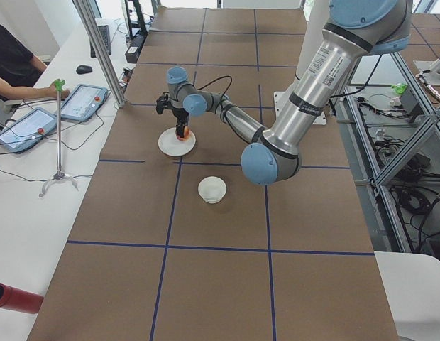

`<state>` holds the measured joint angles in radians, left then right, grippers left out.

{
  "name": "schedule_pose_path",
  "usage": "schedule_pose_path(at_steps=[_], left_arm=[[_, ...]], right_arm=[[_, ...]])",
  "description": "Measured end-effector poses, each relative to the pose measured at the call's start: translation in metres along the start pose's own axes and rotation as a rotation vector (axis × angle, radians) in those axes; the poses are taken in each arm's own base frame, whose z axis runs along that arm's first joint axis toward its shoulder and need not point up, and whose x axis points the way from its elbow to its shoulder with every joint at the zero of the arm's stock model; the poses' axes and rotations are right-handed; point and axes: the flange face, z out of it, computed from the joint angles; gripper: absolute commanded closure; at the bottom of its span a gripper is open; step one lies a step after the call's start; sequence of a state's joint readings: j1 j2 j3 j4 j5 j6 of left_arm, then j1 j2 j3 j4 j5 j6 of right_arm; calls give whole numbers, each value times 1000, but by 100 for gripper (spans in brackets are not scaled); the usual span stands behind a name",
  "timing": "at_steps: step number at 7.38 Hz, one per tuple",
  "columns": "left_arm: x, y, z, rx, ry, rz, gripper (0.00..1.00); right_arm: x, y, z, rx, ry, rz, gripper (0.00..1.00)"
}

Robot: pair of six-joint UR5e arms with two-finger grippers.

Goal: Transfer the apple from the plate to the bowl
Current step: 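Move the left gripper over the apple on the white plate, then lower the left gripper and close it around the apple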

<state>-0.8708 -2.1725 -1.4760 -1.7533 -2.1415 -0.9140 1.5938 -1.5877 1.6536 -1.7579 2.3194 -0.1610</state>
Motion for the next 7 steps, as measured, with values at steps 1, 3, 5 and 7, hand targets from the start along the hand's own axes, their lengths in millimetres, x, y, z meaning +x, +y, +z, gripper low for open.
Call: schedule_pose_path(at_steps=[1,3,5,7], left_arm=[[14,-6,9,-7,3,-22,0],[30,-11,25,-23,-3,-38,0],[35,-12,42,-33,-4,-43,0],[35,-13,52,-31,-2,-41,0]], right_arm=[[0,0,0,0,0,0,0],[0,0,0,0,0,0,0],[0,0,0,0,0,0,0],[0,0,0,0,0,0,0]])
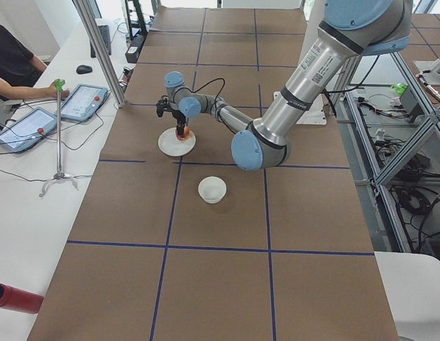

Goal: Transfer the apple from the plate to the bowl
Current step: 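Lower the left gripper and close it around the apple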

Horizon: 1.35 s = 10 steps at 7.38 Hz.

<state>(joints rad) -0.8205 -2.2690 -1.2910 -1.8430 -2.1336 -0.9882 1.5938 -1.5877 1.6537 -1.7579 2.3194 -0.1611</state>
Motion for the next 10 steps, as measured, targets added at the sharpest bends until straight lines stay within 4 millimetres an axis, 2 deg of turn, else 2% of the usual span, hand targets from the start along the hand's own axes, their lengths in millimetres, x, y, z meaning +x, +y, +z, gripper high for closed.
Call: schedule_pose_path(at_steps=[5,6,7,8,9,10], left_arm=[[-5,-7,17,29,1,-2,1],[-5,-7,20,29,-1,-3,24],[-4,-6,22,28,-2,-3,62],[-4,-6,23,27,-2,-4,88],[-3,-6,23,27,-2,-5,100],[-2,-6,22,26,-1,-4,100]], right_arm=[[0,0,0,0,0,0,0],[0,0,0,0,0,0,0],[0,0,0,0,0,0,0],[0,0,0,0,0,0,0],[0,0,0,0,0,0,0],[0,0,0,0,0,0,0]])
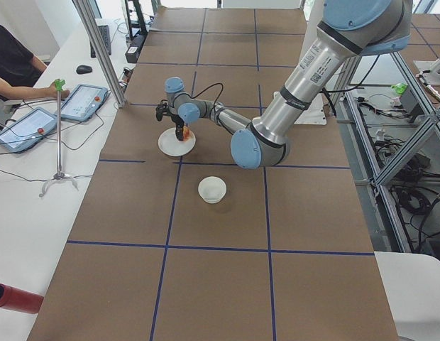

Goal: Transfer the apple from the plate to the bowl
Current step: 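Lower the left gripper and close it around the apple, then lift the apple with the left gripper and carry it over the white bowl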

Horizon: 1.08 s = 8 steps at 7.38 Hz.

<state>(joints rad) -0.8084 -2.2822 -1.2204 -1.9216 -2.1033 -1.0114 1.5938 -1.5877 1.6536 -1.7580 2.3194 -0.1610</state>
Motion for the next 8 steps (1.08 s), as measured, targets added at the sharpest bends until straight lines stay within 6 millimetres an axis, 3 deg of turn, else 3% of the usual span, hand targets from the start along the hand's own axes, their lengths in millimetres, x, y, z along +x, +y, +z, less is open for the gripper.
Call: schedule_pose_path(at_steps=[2,4,5,6,8], left_arm=[[2,-5,-23,16,9,8,100],[-6,-14,-73,36,-14,29,100],[-20,-9,-99,48,-22,49,100],[-44,10,-119,59,-22,72,100],[-101,56,-137,78,-20,89,100]], right_arm=[[0,0,0,0,0,0,0],[0,0,0,0,0,0,0],[0,0,0,0,0,0,0],[0,0,0,0,0,0,0],[0,0,0,0,0,0,0]])
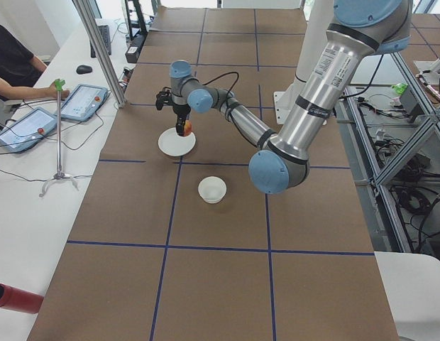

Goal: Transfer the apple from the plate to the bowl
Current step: 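Lift the apple with the left gripper and carry it over the white bowl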

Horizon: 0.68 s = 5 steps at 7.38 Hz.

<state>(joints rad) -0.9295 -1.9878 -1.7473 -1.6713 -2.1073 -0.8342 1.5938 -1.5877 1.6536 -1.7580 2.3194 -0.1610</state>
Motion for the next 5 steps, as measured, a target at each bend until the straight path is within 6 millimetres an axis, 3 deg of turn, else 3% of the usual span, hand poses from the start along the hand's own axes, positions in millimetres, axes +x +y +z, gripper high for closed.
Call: schedule_pose_path(at_steps=[3,5], left_arm=[[-109,83,12,37,35,21,100],[-150,111,24,25,18,8,100]], right_arm=[[0,0,0,0,0,0,0],[0,0,0,0,0,0,0]])
